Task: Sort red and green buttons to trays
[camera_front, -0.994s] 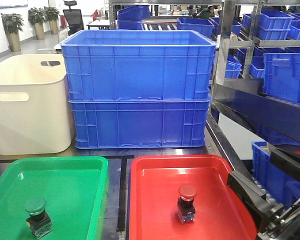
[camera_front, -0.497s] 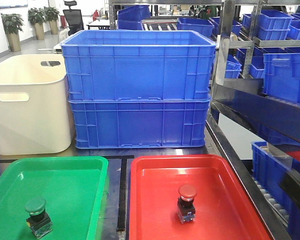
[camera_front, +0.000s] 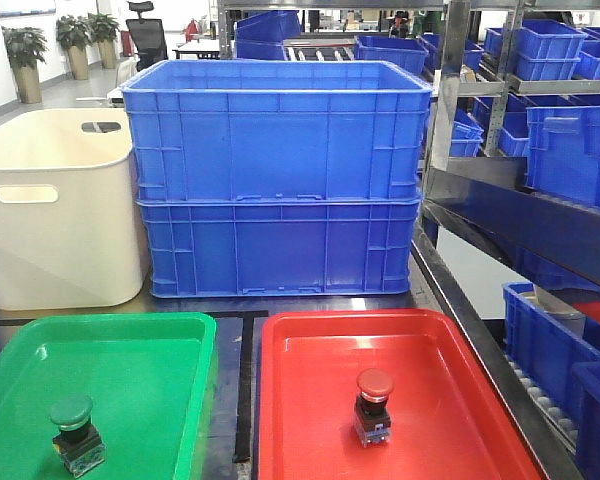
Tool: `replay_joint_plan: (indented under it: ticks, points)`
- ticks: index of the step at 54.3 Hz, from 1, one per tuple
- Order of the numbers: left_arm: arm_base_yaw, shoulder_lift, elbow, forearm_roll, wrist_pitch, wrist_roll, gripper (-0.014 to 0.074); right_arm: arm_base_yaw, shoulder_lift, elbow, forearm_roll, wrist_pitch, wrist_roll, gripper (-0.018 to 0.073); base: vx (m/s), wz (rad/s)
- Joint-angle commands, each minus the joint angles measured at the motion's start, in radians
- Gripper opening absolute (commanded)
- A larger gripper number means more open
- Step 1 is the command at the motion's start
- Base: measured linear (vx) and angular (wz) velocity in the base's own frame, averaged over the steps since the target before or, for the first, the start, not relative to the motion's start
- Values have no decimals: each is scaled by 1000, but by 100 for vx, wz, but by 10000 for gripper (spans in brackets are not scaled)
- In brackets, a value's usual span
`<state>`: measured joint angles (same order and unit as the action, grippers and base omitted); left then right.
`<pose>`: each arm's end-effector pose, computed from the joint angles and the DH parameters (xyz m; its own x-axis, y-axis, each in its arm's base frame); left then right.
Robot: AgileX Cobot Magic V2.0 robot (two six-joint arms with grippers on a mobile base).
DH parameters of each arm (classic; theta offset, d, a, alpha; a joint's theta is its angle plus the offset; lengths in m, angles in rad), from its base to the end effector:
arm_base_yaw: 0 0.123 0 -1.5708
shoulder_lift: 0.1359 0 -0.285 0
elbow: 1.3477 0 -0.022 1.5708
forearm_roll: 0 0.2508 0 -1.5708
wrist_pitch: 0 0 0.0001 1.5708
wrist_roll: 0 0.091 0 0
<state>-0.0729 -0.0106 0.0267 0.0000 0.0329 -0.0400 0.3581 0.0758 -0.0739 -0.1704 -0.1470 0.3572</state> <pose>0.0566 -0.0041 0.2018 0.0351 -0.0427 -0.9985 0.0743 0.9964 -0.0400 0.0535 0.0224 0.2468 0.1400 0.2525 -0.9574 -0.4065 0.8964 0.1770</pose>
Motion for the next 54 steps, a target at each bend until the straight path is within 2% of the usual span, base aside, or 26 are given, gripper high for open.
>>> replay_joint_plan:
  ticks: [1, 7, 13, 23, 35, 45, 54]
  points:
    - [-1, -15, -22, -8, -77, -1, -6, -1, -15, 36, 15, -71, -2, 585, 0, 0]
    - [-1, -15, -22, -8, -77, -1, -6, -3, -54, 122, 15, -80, -20, 570, 0, 0]
    - [-1, -15, -22, -8, -77, -1, -6, -51, -90, 117, 31, 15, -85, 522, 0, 0]
    - [-1, -15, -22, -8, -77, -1, -6, -253, -93, 117, 32, 19, -201, 372, 0, 0]
    - [-1, -15, -22, -8, -77, -1, -6, -412, -93, 117, 32, 46, -265, 155, 0, 0]
    - [-1, -15, -22, -8, -77, -1, -6, -416, -97, 117, 27, 137, -265, -17, 0, 0]
    - [-1, -15, -22, -8, -77, -1, -6, -416, -97, 117, 27, 219, -264, -15, 0, 0]
